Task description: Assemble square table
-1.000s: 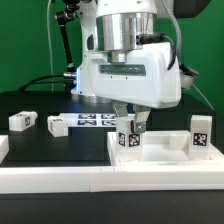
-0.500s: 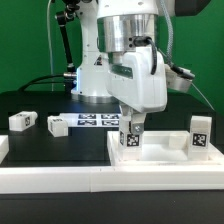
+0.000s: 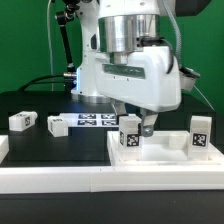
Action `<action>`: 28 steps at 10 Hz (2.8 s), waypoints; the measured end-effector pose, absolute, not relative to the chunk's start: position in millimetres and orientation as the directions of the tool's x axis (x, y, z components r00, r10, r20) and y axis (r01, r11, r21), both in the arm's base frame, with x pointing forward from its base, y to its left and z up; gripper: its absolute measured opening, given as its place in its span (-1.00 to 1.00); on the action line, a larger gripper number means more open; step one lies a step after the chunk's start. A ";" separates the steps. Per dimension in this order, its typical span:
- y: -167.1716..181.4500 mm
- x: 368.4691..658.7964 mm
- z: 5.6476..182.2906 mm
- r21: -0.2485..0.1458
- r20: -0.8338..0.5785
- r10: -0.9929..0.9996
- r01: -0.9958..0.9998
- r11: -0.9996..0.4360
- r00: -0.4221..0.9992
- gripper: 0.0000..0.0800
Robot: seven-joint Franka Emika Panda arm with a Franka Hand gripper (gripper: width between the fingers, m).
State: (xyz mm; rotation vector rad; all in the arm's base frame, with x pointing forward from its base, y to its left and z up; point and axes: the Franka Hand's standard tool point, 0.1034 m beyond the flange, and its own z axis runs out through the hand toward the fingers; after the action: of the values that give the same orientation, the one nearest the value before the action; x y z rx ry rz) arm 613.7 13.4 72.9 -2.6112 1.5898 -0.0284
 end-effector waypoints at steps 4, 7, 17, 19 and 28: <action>10.3 614.5 73.5 -0.081 0.008 -0.660 -0.657 -0.749 0.751 0.62; 8.4 614.3 73.4 -0.072 0.025 -0.497 -0.494 -0.866 0.868 0.62; 8.9 613.6 73.1 -0.017 0.052 0.068 0.069 -0.997 0.996 0.30; 8.9 613.4 72.9 -0.019 0.051 0.043 0.044 -0.999 0.998 -0.05; 0.5 613.7 72.5 -0.037 0.050 -0.430 -0.429 -0.903 0.901 -0.27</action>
Offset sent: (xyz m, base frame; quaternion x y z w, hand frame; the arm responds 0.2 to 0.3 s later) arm 0.0095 -0.0015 0.0040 -0.0055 0.0014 -0.2923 0.9563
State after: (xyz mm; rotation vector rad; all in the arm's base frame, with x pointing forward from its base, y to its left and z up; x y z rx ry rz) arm 613.7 0.5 72.5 -3.0389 0.6869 -0.0882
